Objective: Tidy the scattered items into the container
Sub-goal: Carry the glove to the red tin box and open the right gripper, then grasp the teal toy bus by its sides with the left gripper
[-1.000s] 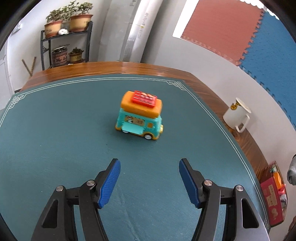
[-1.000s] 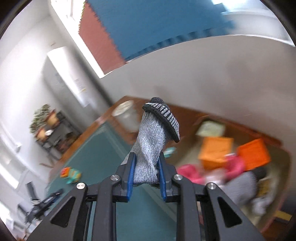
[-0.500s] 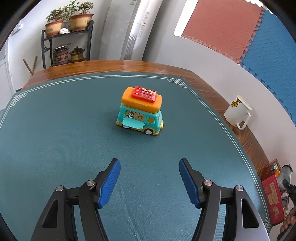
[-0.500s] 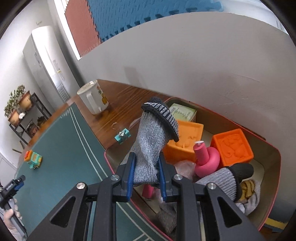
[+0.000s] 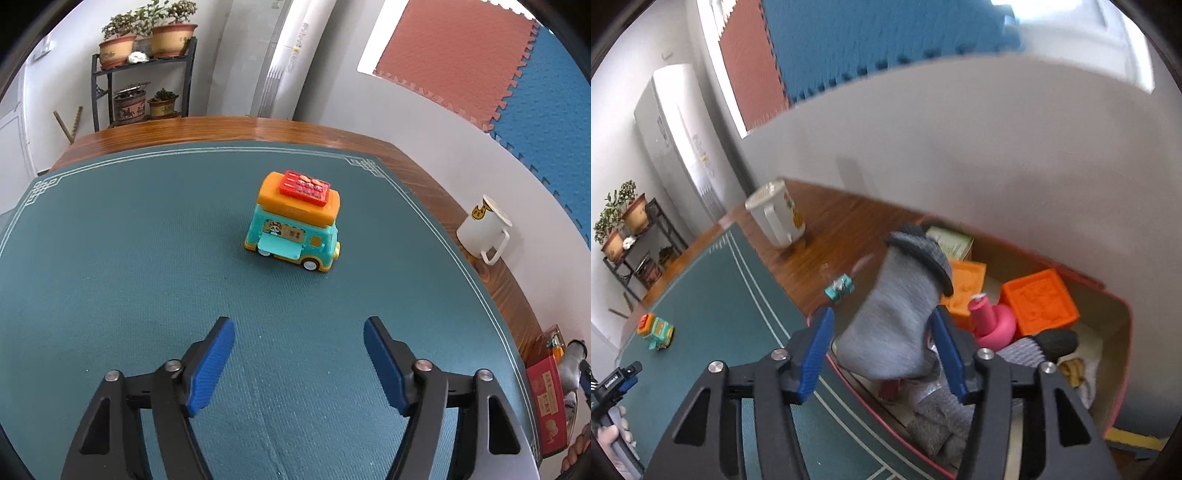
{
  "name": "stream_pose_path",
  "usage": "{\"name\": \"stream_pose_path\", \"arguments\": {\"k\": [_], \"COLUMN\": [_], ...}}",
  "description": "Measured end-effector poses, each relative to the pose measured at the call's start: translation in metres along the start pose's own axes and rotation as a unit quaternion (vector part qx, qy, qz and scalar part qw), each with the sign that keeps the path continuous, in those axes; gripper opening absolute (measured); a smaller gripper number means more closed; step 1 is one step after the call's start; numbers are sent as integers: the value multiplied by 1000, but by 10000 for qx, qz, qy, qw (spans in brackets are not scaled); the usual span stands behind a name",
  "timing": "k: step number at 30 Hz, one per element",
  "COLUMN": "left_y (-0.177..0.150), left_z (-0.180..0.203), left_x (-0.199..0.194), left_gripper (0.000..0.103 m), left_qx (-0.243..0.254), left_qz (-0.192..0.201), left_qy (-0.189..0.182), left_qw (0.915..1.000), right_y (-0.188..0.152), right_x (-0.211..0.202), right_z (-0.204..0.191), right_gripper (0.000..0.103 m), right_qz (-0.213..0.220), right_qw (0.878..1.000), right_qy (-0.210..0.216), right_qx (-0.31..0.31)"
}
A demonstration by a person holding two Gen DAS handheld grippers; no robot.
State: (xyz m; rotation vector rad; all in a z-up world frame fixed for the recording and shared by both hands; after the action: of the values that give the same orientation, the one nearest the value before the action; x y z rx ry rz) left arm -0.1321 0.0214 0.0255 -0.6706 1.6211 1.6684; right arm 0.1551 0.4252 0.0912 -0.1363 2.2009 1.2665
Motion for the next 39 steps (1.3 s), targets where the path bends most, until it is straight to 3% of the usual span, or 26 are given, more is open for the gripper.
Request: {"name": "stream_pose_path", "arguments": {"k": [3,9,14,20,25,39], "left_y": [-1,1,12,34,49,70], "left_z": [3,3,-2,5,16,24], "left_x": [0,10,27,43,51,71], "left_gripper": [74,78,78,78,78,76], "left_qx": [61,164,-96,-47,93,334], "left_qz": [117,360,418,622,808,976], "left_qy": [6,171,265,160,209,493], "left_qw": [9999,9991,9987,9979,9965,9934], "right_y": [-1,-21,-45,-68,-79,-83], "right_x": [-16,-27,5,45,69,78], "right_z": [-17,-60,-93,-107,-100,-94], "right_gripper": [73,79,79,79,79,79], "right_qz": [435,906,532,34,-349,-589], "right_qw": [9988,9930,9909,9887,9883,9896], "right_qy": [-109,120,688,1120,1251,1163], "right_qx": [-212,-754,-1024,-1000,-798,-614]}}
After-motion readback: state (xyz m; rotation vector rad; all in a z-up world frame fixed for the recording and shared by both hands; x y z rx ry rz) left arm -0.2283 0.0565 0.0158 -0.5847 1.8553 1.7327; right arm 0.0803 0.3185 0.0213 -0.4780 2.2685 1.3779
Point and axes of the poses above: each gripper's, at about its wrist camera, not at the fingertips, and x roughly the way its jaws point, z to its right, y to its top, the point moved 3 cm from there along x, roughly the way its jaws point, and after that the axes turned 15 degrees about y, right-handed, at the moved point
